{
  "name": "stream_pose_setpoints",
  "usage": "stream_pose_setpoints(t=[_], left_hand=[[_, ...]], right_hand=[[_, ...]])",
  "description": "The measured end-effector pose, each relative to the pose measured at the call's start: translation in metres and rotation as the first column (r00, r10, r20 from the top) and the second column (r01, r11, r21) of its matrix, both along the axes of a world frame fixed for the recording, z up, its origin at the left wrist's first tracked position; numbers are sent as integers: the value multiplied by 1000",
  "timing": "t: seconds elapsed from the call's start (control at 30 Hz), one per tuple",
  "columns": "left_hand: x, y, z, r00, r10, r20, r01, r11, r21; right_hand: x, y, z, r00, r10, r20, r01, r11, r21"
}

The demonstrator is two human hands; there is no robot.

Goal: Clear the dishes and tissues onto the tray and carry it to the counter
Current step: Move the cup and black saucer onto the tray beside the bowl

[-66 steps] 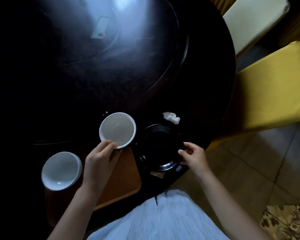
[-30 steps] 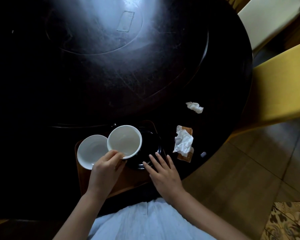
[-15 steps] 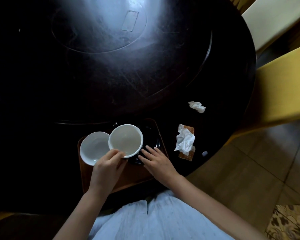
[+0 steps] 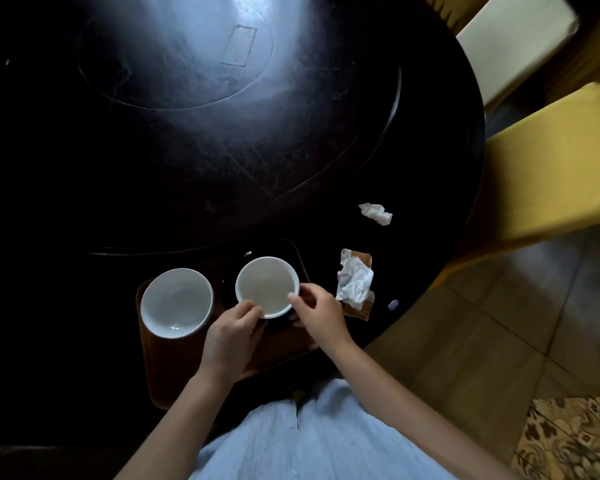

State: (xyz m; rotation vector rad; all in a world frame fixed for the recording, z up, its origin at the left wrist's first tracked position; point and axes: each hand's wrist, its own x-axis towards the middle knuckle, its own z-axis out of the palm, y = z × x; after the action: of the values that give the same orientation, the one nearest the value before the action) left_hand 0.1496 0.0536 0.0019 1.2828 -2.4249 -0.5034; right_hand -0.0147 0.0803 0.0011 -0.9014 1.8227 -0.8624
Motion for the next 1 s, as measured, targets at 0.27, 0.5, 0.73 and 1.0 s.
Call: stream_pose_setpoints(t=[0.27, 0.5, 0.73, 1.0], left_hand=[[6, 19, -10, 797, 511, -322, -439, 856, 274], [-8, 10, -22, 293, 956, -22, -179, 78, 981], [-7, -2, -31, 201, 978, -52, -236, 100, 967], [-7, -7, -35, 115, 989, -93, -313, 125, 942]], right_hand=[[1, -10, 2, 1000, -28, 6, 27, 998, 57], [1, -12, 5, 998, 33, -58, -32, 999, 21], [2, -17, 3, 999, 2, 47, -4, 999, 43], [1, -24, 4, 996, 11, 90, -14, 999, 30]])
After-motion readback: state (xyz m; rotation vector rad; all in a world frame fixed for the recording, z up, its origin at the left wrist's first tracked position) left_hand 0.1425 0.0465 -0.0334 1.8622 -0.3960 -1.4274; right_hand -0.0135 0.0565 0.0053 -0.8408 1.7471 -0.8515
